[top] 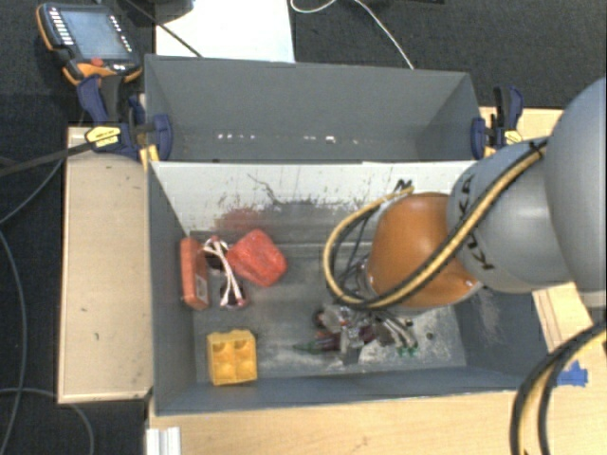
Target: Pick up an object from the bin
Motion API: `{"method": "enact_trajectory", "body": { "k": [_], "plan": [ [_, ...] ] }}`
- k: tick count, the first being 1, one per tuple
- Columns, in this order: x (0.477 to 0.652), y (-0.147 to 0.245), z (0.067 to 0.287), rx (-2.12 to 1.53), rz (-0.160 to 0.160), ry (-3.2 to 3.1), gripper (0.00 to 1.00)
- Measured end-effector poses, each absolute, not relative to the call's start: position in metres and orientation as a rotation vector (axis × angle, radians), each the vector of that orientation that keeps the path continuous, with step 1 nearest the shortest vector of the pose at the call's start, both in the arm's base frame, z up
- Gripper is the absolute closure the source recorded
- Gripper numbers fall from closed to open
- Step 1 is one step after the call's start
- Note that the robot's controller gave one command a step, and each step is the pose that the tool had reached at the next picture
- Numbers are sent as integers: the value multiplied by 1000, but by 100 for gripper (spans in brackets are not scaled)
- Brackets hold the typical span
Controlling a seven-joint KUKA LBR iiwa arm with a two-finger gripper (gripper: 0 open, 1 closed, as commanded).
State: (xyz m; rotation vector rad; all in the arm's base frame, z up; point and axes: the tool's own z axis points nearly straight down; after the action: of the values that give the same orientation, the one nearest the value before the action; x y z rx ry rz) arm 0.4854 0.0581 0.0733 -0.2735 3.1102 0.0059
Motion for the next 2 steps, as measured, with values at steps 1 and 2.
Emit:
{"method": "enact_trajectory", "body": {
  "k": [1,2],
  "plan": [
    [485,58,73,-273,6,3110,100],
    [484,58,81,-272,5,3114,100]
  ]
}}
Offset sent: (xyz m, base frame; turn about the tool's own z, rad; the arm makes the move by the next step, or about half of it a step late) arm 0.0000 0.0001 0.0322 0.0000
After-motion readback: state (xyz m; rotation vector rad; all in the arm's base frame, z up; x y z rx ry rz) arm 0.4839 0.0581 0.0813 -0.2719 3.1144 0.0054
